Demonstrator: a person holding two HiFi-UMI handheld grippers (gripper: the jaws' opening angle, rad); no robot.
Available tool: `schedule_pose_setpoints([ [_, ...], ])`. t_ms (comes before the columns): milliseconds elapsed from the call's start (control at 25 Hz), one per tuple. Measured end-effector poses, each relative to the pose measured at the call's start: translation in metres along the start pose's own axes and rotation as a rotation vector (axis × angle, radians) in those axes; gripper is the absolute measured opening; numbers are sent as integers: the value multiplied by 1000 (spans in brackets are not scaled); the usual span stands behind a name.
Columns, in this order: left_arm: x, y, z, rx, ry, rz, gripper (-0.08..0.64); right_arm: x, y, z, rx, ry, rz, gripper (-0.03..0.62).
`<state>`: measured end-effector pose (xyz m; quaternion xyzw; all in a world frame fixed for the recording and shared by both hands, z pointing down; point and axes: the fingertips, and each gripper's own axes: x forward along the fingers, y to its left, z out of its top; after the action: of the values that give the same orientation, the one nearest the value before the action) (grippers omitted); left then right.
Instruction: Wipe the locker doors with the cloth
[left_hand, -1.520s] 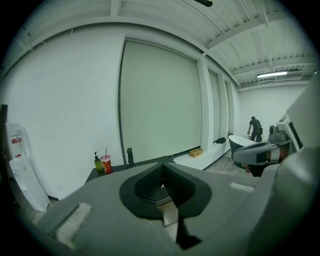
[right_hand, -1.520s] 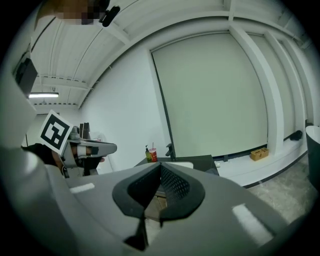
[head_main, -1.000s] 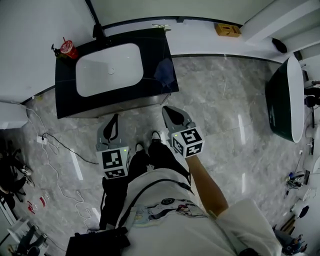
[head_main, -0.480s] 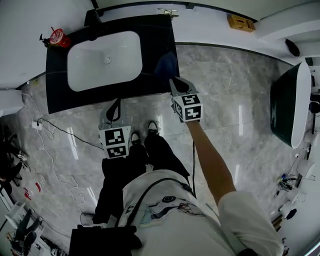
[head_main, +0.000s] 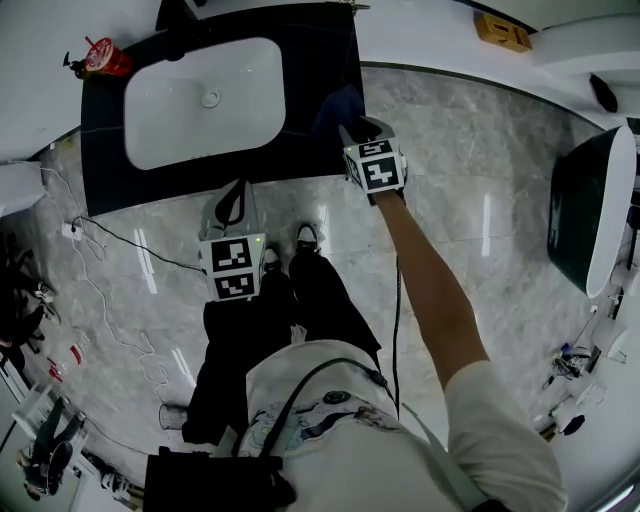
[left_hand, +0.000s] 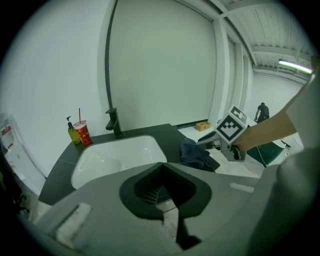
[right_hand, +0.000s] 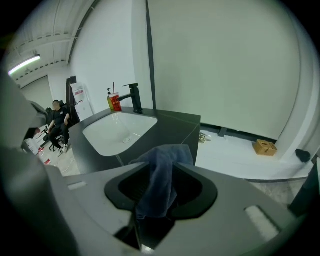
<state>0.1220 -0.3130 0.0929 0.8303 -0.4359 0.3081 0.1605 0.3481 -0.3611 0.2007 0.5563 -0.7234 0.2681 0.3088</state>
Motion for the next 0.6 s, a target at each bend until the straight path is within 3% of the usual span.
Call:
schedule_pose_setpoints([
  [240, 1, -2, -6, 9, 21, -2, 0, 33, 4, -20, 1, 111, 39, 175],
  [480, -4, 2, -13, 11, 37, 6, 0, 36, 3, -23, 38, 87, 21, 95],
  [600, -7, 1, -12, 15, 33, 9, 0, 27, 2, -17, 45, 51, 13, 84],
])
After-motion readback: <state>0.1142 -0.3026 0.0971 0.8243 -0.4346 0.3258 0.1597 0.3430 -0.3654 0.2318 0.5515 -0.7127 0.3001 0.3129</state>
